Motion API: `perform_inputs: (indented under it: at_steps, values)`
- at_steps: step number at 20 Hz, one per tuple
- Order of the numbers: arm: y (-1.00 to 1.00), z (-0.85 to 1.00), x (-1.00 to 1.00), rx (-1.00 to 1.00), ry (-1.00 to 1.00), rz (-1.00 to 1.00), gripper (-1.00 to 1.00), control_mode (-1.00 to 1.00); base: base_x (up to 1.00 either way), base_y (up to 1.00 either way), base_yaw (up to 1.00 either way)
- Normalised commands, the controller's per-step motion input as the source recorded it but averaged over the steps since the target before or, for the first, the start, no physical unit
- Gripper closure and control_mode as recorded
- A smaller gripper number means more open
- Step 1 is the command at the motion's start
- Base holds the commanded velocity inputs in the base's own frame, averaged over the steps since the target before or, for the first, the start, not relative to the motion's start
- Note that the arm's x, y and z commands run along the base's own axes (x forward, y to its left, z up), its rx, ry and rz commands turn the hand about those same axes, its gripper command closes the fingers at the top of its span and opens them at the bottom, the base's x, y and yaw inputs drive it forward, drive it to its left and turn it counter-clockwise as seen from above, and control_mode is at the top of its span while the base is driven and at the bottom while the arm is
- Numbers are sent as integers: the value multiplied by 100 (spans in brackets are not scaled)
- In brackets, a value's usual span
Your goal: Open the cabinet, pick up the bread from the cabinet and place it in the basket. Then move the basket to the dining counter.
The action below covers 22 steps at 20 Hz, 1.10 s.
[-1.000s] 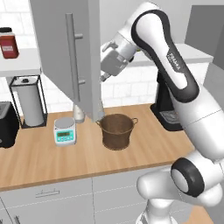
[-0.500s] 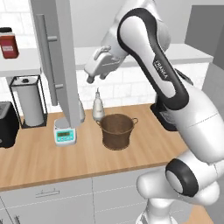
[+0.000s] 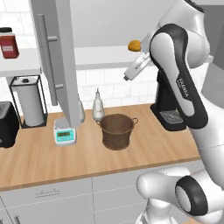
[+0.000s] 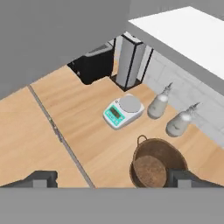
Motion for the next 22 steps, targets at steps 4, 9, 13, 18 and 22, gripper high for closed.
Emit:
perform_inputs:
  at_steps: [4, 9, 13, 18, 22]
  values:
    - [-92, 8, 79, 0, -15, -22, -100, -100, 0, 0, 0]
    - [-90, 57, 67, 2, -2, -30, -100, -100, 0, 0, 0]
    - [-69, 59, 55, 7, 0, -40, -100, -100, 0, 0, 0]
    - [-48, -4, 88, 2, 0, -47, -100, -100, 0, 0, 0]
    - [-9, -37, 81, 4, 0, -33, -100, -100, 0, 0, 0]
